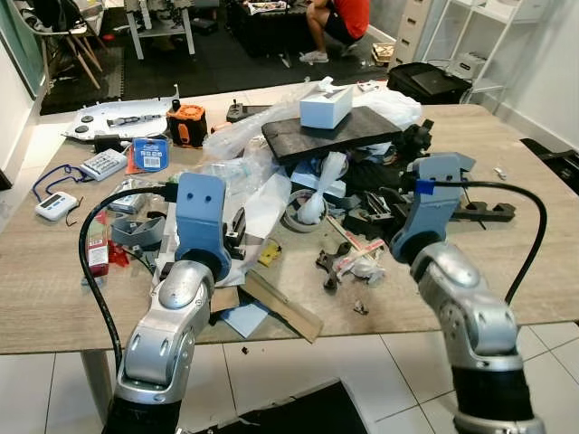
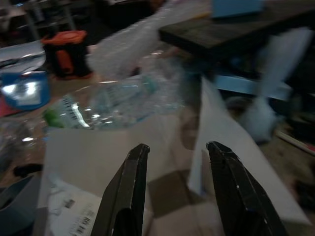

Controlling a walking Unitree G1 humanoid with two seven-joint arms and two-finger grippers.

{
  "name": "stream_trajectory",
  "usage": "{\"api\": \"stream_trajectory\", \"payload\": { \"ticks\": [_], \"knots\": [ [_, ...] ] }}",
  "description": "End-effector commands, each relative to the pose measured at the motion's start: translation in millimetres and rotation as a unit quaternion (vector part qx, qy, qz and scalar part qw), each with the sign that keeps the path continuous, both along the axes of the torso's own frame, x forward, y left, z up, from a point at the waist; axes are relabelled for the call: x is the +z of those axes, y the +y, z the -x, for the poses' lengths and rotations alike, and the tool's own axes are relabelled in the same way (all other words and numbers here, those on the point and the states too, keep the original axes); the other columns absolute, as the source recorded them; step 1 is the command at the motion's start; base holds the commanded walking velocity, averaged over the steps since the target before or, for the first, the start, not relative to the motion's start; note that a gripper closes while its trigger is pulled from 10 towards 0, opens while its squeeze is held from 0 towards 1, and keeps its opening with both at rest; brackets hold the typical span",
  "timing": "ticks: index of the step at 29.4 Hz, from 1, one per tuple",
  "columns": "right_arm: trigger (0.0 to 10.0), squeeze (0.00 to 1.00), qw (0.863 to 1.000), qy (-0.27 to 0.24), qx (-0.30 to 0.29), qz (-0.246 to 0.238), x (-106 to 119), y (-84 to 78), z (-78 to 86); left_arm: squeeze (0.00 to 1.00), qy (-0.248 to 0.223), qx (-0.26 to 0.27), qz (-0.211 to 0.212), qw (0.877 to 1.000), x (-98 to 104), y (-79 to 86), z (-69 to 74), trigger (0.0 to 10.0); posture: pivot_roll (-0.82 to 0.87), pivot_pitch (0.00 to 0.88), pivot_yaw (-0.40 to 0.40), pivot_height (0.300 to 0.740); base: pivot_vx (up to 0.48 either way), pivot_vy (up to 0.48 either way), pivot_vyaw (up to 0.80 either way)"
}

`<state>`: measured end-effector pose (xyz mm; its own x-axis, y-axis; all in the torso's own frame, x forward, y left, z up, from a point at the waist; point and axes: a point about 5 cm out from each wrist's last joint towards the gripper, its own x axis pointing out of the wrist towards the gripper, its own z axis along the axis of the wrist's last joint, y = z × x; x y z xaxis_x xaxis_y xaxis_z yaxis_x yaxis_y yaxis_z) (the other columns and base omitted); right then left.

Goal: Picking trash to rubbish bin

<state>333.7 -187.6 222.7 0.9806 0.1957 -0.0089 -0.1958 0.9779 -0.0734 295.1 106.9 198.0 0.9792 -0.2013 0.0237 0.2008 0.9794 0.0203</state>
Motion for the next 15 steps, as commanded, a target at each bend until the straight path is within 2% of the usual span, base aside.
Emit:
{"api": "stream_trajectory", "payload": {
  "ticks": [1, 2, 4, 5, 7, 8, 9, 10, 11, 12, 13, 15],
  "knots": [
    [10.0, 0.00, 1.000, 0.026, -0.002, -0.006, -8, -4.6, -0.7, 0.00, 0.004, 0.001, -0.014, 1.000, -2, 2.3, 1.5, 10.0, 0.03, 0.103, 0.026, 0.740, 0.000, 0.000, 0.00],
    [10.0, 0.00, 0.999, 0.043, 0.004, 0.009, -10, -9.3, -2.5, 0.00, 0.006, 0.003, -0.017, 1.000, -2, 2.6, 1.3, 10.0, 0.03, 0.103, 0.026, 0.740, 0.000, 0.000, 0.00],
    [10.0, 0.00, 0.999, 0.043, 0.004, 0.009, -10, -9.3, -2.5, 0.00, 0.006, 0.003, -0.017, 1.000, -2, 2.6, 1.3, 10.0, 0.03, 0.103, 0.026, 0.740, 0.000, 0.000, 0.00],
    [10.0, 0.00, 0.996, 0.070, 0.032, 0.038, -14, -16.3, -2.9, 0.00, 0.007, 0.002, -0.017, 1.000, -3, 2.2, 0.9, 10.0, 0.03, 0.104, 0.025, 0.740, 0.000, 0.000, 0.00],
    [10.0, 0.00, 0.996, 0.070, 0.032, 0.038, -14, -16.3, -2.9, 0.00, 0.007, 0.002, -0.017, 1.000, -3, 2.2, 0.9, 10.0, 0.03, 0.104, 0.025, 0.740, 0.000, 0.000, 0.00],
    [10.0, 0.00, 0.992, 0.103, 0.047, 0.054, -17, -28.5, -4.4, 0.00, 0.010, 0.000, -0.017, 1.000, -4, 1.9, 0.5, 10.0, 0.02, 0.106, 0.023, 0.740, 0.000, 0.000, 0.00],
    [10.0, 0.00, 0.987, 0.136, 0.078, 0.046, -19, -38.2, -4.8, 0.00, 0.014, -0.002, -0.021, 1.000, -5, 1.0, 0.1, 10.0, 0.02, 0.109, 0.022, 0.740, 0.000, 0.000, 0.00],
    [10.0, 0.00, 0.987, 0.136, 0.078, 0.046, -19, -38.2, -4.8, 0.00, 0.014, -0.002, -0.021, 1.000, -5, 1.0, 0.1, 10.0, 0.02, 0.109, 0.022, 0.740, 0.000, 0.000, 0.00],
    [10.0, 0.00, 0.981, 0.152, 0.114, 0.036, -18, -44.7, -6.3, 0.00, 0.013, -0.013, -0.024, 1.000, -4, -2.8, -1.7, 10.0, 0.03, 0.124, 0.012, 0.740, 0.000, 0.000, 0.00],
    [10.0, 0.15, 0.978, 0.155, 0.139, 0.021, -15, -47.4, -7.7, 0.00, 0.013, -0.023, -0.026, 0.999, -3, -6.0, -2.9, 10.0, 0.03, 0.124, 0.012, 0.740, 0.000, 0.000, 0.00],
    [10.0, 1.00, 0.978, 0.142, 0.153, -0.016, -9, -46.6, -12.9, 0.00, 0.008, -0.046, -0.034, 0.998, -1, -11.2, -4.6, 10.0, 0.03, 0.136, 0.016, 0.740, 0.000, 0.000, 0.00],
    [10.0, 1.00, 0.974, 0.130, 0.177, -0.055, -3, -40.3, -19.8, 0.00, -0.001, -0.078, -0.050, 0.996, 3, -17.2, -6.6, 10.0, 0.02, 0.145, 0.015, 0.740, 0.000, 0.000, 0.00]
  ]
}}
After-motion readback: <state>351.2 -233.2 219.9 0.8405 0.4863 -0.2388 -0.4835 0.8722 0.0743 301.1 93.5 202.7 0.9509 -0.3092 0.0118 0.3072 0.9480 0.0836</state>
